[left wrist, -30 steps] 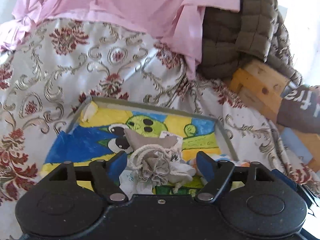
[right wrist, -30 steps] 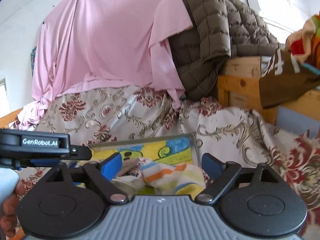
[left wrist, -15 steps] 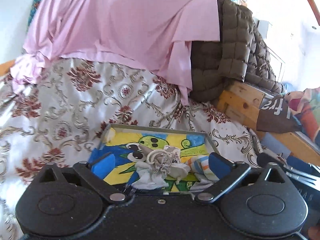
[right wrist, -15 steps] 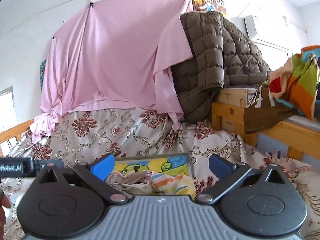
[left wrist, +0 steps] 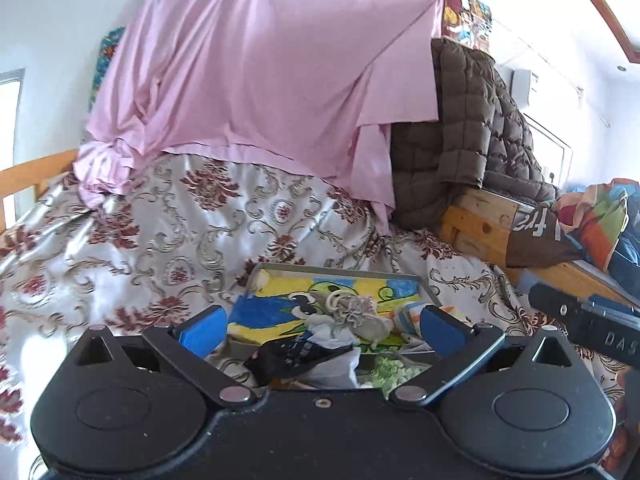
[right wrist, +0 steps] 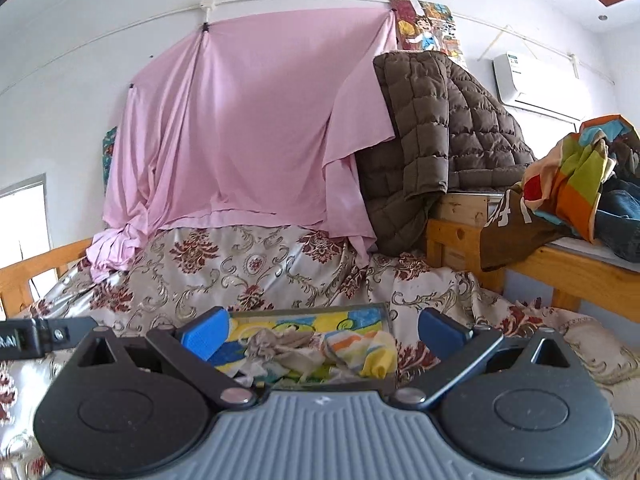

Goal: Organize soft objects
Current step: 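Move both tools back over the pile of soft items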

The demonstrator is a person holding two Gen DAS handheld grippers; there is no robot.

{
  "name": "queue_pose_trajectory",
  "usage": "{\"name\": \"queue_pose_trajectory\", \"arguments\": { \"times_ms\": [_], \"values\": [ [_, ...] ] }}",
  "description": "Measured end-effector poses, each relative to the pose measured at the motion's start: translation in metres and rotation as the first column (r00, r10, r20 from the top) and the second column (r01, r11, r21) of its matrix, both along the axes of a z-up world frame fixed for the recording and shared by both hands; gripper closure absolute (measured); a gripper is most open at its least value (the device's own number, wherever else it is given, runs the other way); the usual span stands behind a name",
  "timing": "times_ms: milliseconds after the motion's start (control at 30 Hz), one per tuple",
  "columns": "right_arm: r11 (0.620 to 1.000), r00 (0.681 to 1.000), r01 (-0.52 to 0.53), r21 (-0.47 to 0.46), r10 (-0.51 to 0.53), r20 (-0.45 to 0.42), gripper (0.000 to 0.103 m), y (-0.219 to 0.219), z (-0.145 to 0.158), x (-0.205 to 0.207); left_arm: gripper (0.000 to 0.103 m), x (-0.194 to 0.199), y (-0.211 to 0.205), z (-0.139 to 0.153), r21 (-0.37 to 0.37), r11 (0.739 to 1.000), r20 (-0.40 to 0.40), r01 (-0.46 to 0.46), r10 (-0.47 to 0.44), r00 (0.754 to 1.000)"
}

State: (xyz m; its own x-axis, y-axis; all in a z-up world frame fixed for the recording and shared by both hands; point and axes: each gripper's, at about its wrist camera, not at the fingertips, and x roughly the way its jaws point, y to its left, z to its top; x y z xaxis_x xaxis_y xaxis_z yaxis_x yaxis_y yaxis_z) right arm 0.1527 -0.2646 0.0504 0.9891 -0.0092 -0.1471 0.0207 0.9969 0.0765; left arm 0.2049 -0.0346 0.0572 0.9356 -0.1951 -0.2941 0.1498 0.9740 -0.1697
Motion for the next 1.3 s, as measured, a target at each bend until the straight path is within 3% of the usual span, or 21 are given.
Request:
{"name": "queue_pose_trajectory", "arguments": {
  "times_ms": [300,633,900,1300],
  "values": [
    [1.0,1.0,-0.002,-0.014,0.003,0.018,0.0,0.019,-0.025,-0.045,0.001,-0.056,0.015,-0.024,-0.032,0.999,0.003,-0.034,0.034,0.999],
    [0.998,0.989,-0.024,-0.058,0.015,-0.149,0.0,0.044,-0.059,-0.06,0.001,-0.085,0.03,-0.06,0.062,0.998,-0.063,-0.024,0.028,0.998],
    [0.987,0.969,-0.091,-0.133,0.057,-0.24,0.0,0.069,-0.08,-0.049,0.001,-0.08,0.051,-0.088,0.107,0.993,-0.142,-0.055,0.07,0.987],
    [0.968,0.948,-0.161,-0.192,0.098,-0.304,0.0,0.089,-0.094,-0.038,0.001,-0.065,0.076,-0.101,0.093,0.984,-0.21,-0.153,0.17,0.963]
  ]
}}
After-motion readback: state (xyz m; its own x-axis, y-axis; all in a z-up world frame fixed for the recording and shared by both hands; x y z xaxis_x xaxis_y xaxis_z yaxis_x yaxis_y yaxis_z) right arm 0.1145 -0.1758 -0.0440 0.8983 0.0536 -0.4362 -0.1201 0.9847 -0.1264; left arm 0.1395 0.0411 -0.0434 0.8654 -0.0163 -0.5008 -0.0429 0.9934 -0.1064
